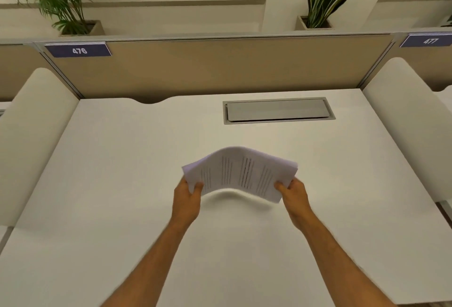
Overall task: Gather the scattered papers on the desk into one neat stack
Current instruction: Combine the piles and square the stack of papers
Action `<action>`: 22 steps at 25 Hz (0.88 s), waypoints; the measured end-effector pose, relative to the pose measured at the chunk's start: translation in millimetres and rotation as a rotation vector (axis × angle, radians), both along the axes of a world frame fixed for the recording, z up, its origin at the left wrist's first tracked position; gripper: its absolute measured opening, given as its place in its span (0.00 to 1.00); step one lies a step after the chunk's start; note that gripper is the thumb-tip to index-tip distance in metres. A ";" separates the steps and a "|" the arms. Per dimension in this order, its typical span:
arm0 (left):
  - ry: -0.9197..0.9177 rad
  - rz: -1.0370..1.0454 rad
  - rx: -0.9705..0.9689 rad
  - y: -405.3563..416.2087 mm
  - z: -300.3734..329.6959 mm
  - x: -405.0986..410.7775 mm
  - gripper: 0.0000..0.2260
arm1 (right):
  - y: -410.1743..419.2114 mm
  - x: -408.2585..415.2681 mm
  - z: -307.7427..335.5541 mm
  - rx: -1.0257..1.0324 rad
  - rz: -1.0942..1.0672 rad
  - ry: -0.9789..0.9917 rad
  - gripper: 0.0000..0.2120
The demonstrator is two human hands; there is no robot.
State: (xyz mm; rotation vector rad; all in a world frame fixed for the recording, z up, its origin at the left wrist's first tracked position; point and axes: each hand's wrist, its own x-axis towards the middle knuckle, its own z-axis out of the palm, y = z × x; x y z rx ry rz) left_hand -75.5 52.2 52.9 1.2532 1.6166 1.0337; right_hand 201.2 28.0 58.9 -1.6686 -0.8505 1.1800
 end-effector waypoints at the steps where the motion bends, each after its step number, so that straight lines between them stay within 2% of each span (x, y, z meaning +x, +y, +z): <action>1: 0.033 -0.050 -0.040 -4.6 -11.6 1.9 0.14 | -7.6 -0.4 -18.3 -0.071 0.013 0.006 0.13; 4: 0.099 -0.132 0.016 -13.5 -27.7 4.7 0.21 | -20.4 -0.1 -42.3 -0.168 0.032 0.014 0.14; 7: 0.125 -0.056 0.007 -3.2 -31.8 1.1 0.13 | -13.1 4.6 -35.2 -0.116 0.025 0.013 0.15; 10: 0.216 -0.145 -0.129 1.3 -41.8 -1.0 0.14 | -19.1 5.2 -40.2 -0.158 0.145 -0.012 0.14; 12: 0.200 -0.142 -0.182 -1.6 -42.8 -3.1 0.19 | -25.5 6.2 -46.4 -0.188 0.202 -0.002 0.13; 14: 0.089 0.002 -0.251 -2.9 -36.6 -7.0 0.30 | -22.9 6.5 -39.4 -0.176 0.195 0.035 0.13; 16: -0.123 0.087 -0.486 -9.7 -19.2 -1.1 0.39 | -24.1 -0.1 -25.0 -0.172 0.145 0.095 0.13; 17: -0.271 0.075 -0.552 -16.0 -9.1 3.2 0.37 | -25.8 -6.8 -19.8 -0.159 0.119 0.134 0.13; 19: -0.513 -0.009 -0.503 -22.3 8.8 10.4 0.24 | -33.2 -28.2 -9.5 -0.116 0.089 0.213 0.14; 20: -0.545 -0.034 -0.423 -22.0 22.4 12.5 0.19 | -37.8 -40.5 -4.3 -0.100 0.086 0.246 0.14; 22: -0.507 -0.030 -0.262 -13.8 47.5 12.0 0.20 | -45.3 -60.2 9.2 -0.070 0.106 0.305 0.15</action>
